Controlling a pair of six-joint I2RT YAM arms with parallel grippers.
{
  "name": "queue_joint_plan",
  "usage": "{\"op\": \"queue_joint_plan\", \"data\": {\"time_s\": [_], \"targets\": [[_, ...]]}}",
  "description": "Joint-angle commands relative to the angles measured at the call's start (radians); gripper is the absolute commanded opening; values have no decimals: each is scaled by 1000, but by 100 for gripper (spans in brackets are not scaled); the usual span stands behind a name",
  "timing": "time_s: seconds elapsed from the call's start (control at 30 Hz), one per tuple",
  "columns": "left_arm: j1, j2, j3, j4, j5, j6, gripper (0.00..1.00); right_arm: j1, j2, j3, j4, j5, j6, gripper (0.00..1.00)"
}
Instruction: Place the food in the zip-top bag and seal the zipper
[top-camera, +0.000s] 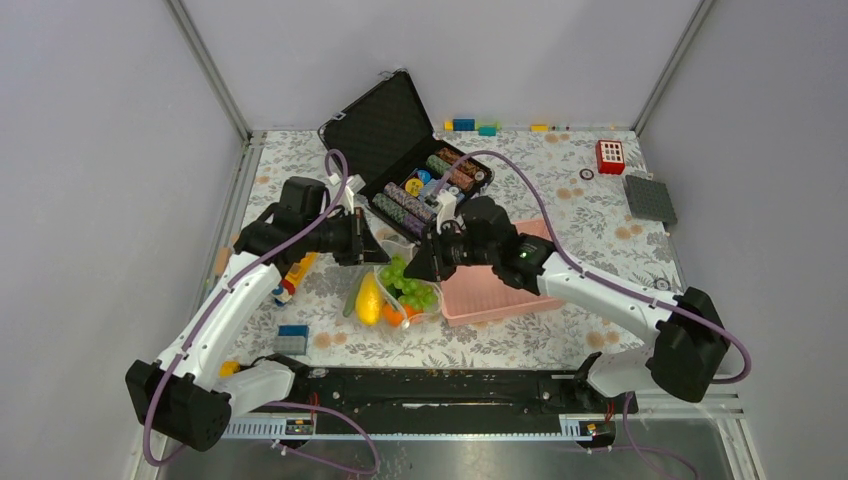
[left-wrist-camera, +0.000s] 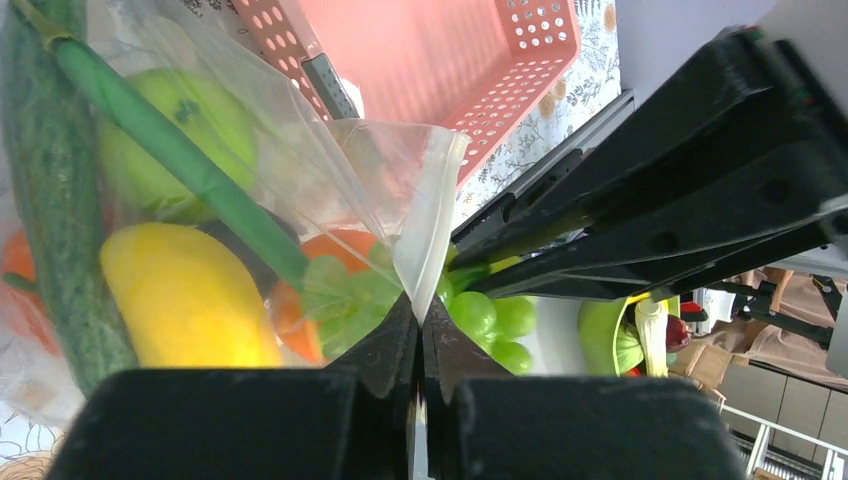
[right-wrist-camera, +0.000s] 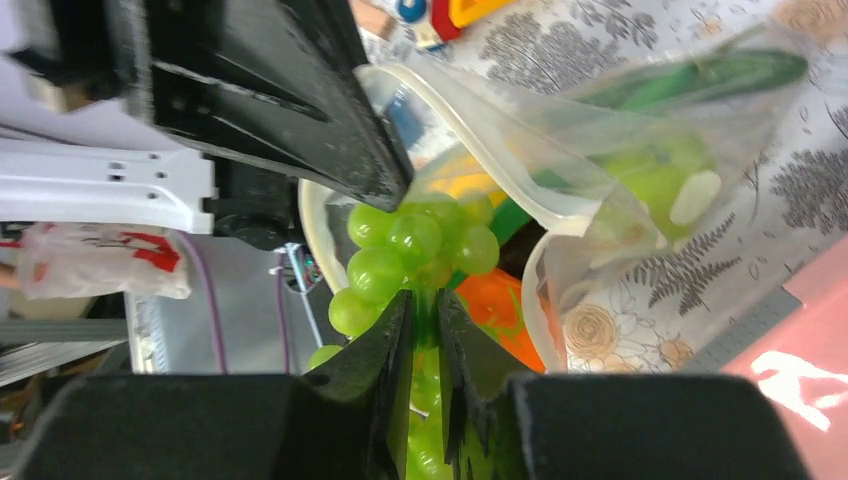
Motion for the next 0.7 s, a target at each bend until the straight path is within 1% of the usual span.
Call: {"op": "queue_joint_plan", "data": {"time_s": [0.0,0.13,0.23,0.4,0.53,0.6,0.67], "targets": [[3,-13,12,38,88,18,0,64,23,46,-53,267,-31,0],[2,-18,-1,59,122,9,0,124,26,33,-51,527,-38,0],[2,-21,-3,64,124,8,0,161,28,7,22,628,14,0],[2,-22,-9,74,131,1,0,208,12,-21,74,853,129,0],[3,-19,-10,77,132,-5,0,281,47,28,57,975,77,0],[2,-20,-12,81,134,-9,0,296,73,48,37,982,86,0],[3,-22,-14,85,124,-16,0,304,90,54,31,981,90,8]]}}
